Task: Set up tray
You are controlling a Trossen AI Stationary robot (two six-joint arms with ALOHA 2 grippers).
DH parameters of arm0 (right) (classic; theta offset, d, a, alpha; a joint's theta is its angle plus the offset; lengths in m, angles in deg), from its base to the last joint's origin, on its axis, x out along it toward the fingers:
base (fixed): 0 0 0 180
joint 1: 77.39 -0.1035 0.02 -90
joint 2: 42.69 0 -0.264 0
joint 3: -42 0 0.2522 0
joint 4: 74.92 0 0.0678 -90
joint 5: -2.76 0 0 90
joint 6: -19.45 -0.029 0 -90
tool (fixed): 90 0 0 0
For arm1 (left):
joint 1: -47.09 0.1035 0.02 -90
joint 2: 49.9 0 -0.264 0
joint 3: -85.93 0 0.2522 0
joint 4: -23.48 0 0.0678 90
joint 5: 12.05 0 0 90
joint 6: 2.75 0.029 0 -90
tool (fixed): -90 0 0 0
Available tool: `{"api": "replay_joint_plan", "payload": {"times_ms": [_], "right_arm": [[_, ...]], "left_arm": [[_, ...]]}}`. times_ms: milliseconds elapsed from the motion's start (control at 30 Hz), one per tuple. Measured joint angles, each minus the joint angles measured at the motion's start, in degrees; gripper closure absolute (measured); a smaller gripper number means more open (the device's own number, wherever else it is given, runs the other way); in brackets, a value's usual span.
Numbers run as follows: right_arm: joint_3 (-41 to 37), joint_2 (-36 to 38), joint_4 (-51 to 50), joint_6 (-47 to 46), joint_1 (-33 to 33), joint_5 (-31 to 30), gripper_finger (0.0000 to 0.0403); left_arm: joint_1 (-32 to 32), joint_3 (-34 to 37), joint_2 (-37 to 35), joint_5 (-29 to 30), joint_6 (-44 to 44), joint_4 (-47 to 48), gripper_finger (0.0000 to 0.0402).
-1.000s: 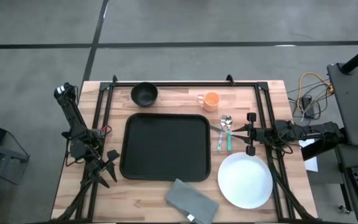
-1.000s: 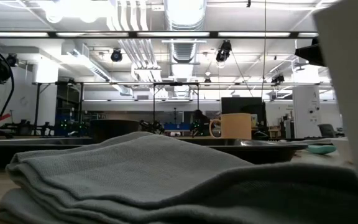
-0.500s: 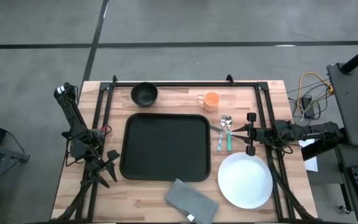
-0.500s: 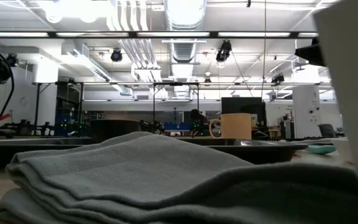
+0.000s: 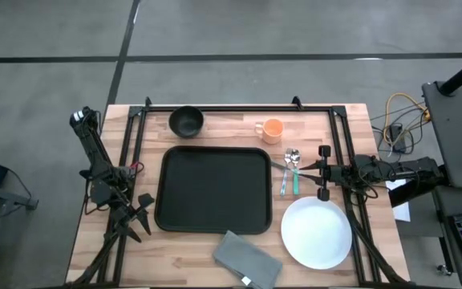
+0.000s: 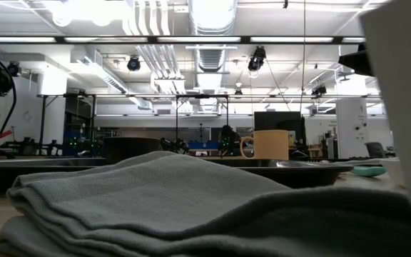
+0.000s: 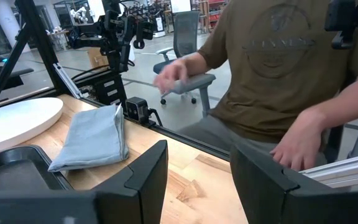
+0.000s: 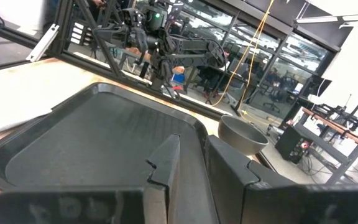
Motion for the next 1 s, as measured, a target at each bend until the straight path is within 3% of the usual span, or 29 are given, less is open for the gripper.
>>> {"api": "replay_joint_plan", "payload": {"times_ms": [533, 900, 1000], "right_arm": [[0.0, 0.0, 0.1, 0.5, 0.0, 0.0, 0.0335], [0.0, 0.0, 3.4, 25.3, 0.1, -3.2, 0.0335], [0.0, 0.0, 6.0, 27.3, 0.1, -3.1, 0.0335]], "left_arm": [[0.0, 0.0, 0.0, 0.0, 0.0, 0.0, 0.0246], [0.0, 0.0, 0.0, 0.0, 0.0, 0.0, 0.0246], [0.0, 0.0, 0.0, 0.0, 0.0, 0.0, 0.0246]]}}
